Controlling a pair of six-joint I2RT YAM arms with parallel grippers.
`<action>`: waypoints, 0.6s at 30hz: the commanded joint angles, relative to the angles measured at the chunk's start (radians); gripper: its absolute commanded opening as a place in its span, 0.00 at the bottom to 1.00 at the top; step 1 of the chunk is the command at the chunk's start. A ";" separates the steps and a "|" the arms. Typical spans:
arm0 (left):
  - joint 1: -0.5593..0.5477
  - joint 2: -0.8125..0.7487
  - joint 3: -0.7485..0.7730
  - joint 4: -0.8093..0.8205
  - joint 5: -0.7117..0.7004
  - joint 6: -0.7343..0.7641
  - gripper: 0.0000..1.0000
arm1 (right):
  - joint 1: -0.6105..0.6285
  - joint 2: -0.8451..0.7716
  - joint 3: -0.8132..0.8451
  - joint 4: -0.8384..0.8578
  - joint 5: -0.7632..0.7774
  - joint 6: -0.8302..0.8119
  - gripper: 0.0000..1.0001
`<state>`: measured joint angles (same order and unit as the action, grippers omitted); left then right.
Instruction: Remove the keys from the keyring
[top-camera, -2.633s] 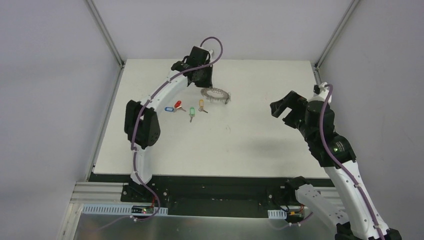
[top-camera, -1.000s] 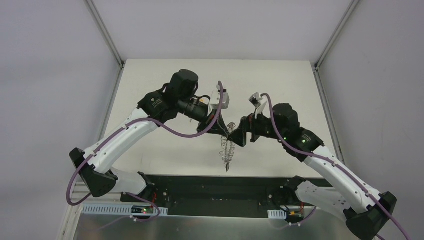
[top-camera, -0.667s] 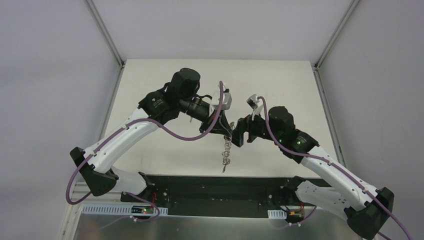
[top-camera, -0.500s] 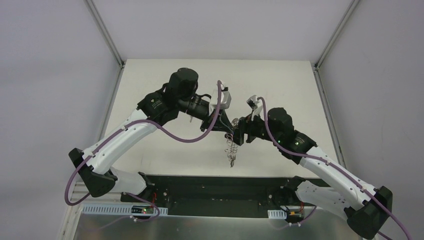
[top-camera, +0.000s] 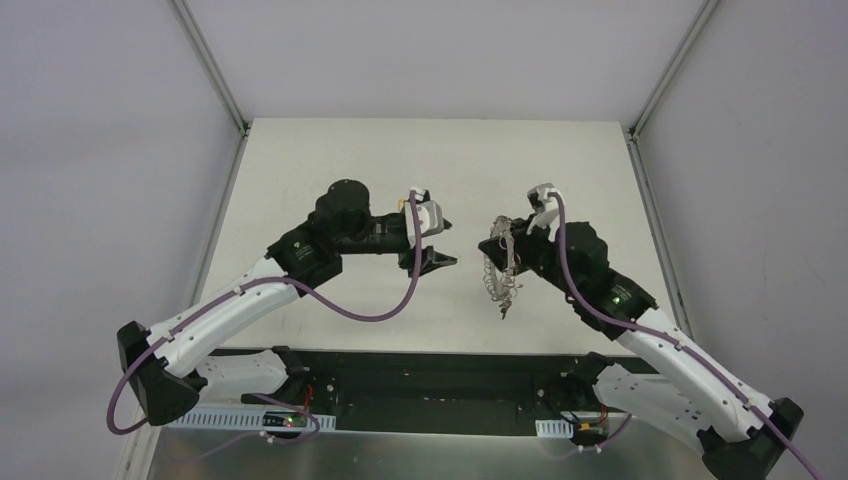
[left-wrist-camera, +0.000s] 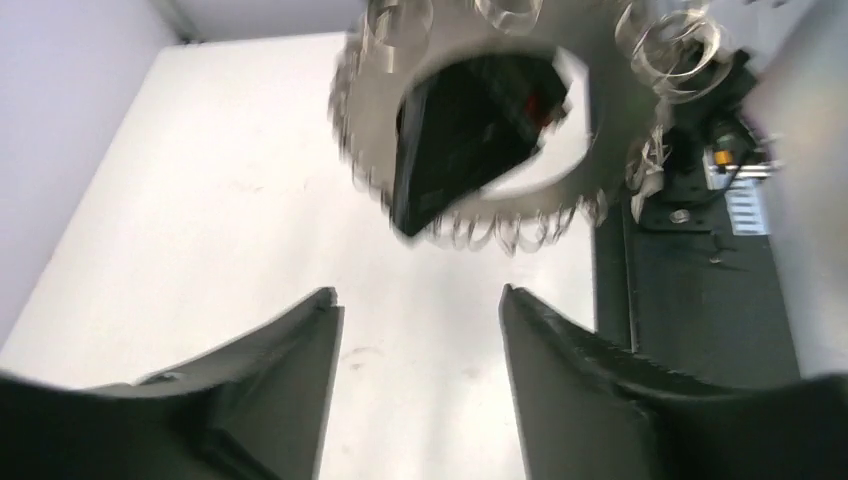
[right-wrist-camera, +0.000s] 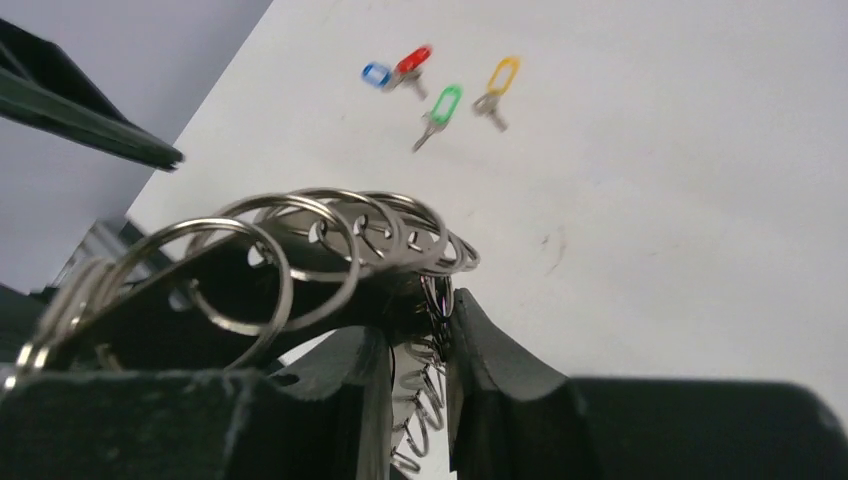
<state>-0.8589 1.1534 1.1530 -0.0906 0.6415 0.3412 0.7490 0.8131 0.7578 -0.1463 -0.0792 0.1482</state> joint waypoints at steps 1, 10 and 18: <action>0.016 -0.083 -0.114 0.223 -0.231 -0.074 0.74 | -0.008 -0.023 0.149 -0.022 0.298 -0.083 0.00; 0.018 -0.063 -0.179 0.238 -0.235 -0.153 0.86 | -0.008 0.132 0.276 0.098 0.645 -0.278 0.00; 0.017 -0.027 -0.324 0.569 -0.166 -0.304 0.88 | -0.007 0.227 0.360 0.365 0.684 -0.280 0.00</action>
<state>-0.8425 1.1065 0.8593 0.2512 0.4305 0.1383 0.7429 1.0378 1.0397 -0.0319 0.5617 -0.1055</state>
